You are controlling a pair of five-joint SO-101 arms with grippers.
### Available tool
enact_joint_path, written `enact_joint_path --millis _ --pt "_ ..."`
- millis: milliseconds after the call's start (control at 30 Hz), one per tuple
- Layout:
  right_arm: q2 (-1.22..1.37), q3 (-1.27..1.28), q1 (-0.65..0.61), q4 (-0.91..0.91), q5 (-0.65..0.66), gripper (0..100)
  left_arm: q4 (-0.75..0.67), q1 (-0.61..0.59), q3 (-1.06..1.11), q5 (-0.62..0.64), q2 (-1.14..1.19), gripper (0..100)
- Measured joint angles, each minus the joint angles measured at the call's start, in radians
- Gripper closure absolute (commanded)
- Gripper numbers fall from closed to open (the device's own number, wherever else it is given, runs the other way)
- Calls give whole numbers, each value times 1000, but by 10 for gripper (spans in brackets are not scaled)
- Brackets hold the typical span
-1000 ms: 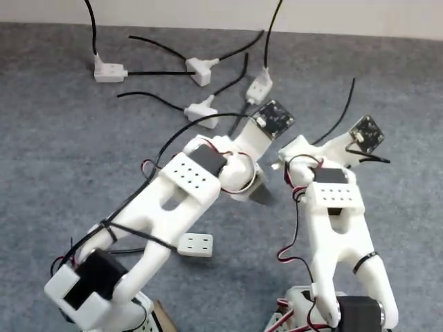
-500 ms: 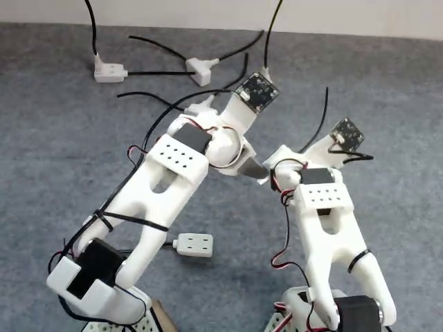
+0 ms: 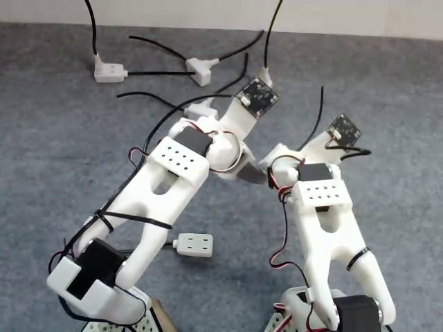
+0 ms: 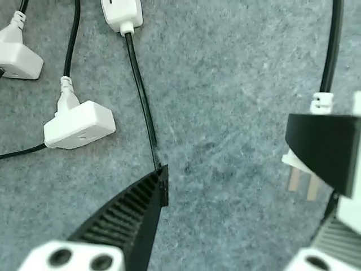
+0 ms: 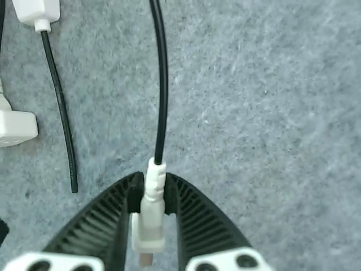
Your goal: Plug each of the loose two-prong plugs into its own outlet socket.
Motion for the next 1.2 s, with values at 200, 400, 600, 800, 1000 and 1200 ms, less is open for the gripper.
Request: enact_joint_path --millis 200,400,600,800,1000,1200 --pt "0 -54 2 49 0 993 -61 0 68 0 0 579" --pt "0 -86 2 120 0 993 -74 2 71 0 0 579" --pt "0 -89 -35 138 0 993 -77 -37 71 0 0 579" --pt "0 -144 -38 195 12 993 -77 -63 71 0 0 579" --pt "0 -221 -38 298 23 993 -81 -66 71 -5 23 579" --pt "0 -230 -46 322 25 993 -100 -89 20 -6 147 579"
